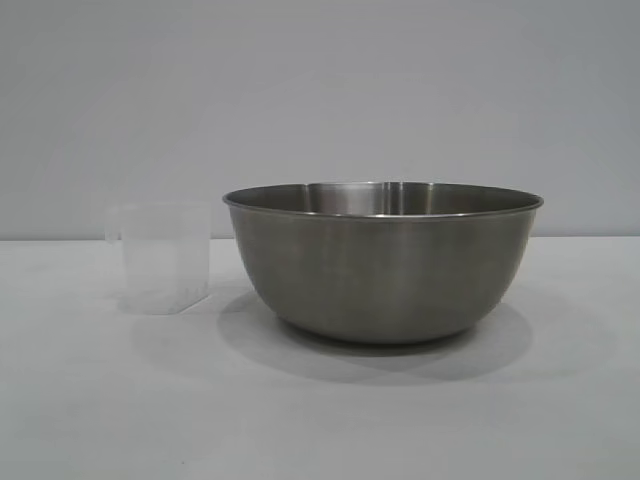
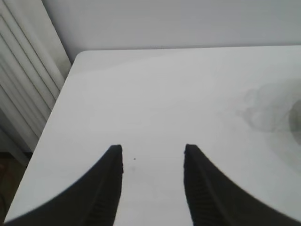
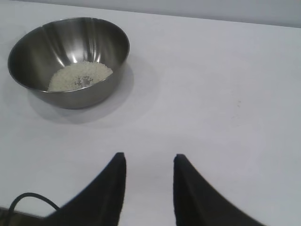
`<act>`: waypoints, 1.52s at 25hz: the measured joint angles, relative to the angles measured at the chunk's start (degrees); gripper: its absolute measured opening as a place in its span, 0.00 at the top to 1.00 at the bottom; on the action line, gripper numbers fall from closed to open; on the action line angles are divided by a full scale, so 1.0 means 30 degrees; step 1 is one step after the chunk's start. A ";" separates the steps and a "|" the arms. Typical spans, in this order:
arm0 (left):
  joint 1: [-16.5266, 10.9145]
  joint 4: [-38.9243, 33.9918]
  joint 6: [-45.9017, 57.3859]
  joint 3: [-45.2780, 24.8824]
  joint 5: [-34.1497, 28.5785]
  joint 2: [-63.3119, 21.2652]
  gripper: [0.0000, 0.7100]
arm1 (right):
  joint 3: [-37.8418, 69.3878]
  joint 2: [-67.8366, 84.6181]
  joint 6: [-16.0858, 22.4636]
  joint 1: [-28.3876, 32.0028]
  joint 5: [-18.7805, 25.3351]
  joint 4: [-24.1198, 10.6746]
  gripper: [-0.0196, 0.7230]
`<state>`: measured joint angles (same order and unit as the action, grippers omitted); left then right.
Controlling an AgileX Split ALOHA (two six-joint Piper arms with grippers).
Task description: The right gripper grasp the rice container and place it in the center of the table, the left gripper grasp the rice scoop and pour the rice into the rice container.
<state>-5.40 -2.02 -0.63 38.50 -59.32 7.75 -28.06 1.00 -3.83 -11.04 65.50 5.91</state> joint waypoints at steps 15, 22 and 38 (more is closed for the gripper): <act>0.0249 -0.0152 -0.0280 -0.1194 -0.4179 -0.2974 0.63 | 0.0000 0.0000 0.0000 0.0000 0.0000 0.0000 0.65; 0.0249 0.0446 -0.0473 -0.3113 -0.2452 -0.2974 0.63 | 0.0000 0.0000 0.0000 0.0000 0.0000 0.0000 0.65; 0.0249 0.0479 -0.0480 -0.3598 -0.1688 -0.2974 0.63 | 0.0000 0.0000 0.0000 0.0000 0.0000 0.0000 0.65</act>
<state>-4.65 -0.58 -2.07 27.71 -64.39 -1.18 -28.06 1.00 -3.83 -11.04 65.50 5.91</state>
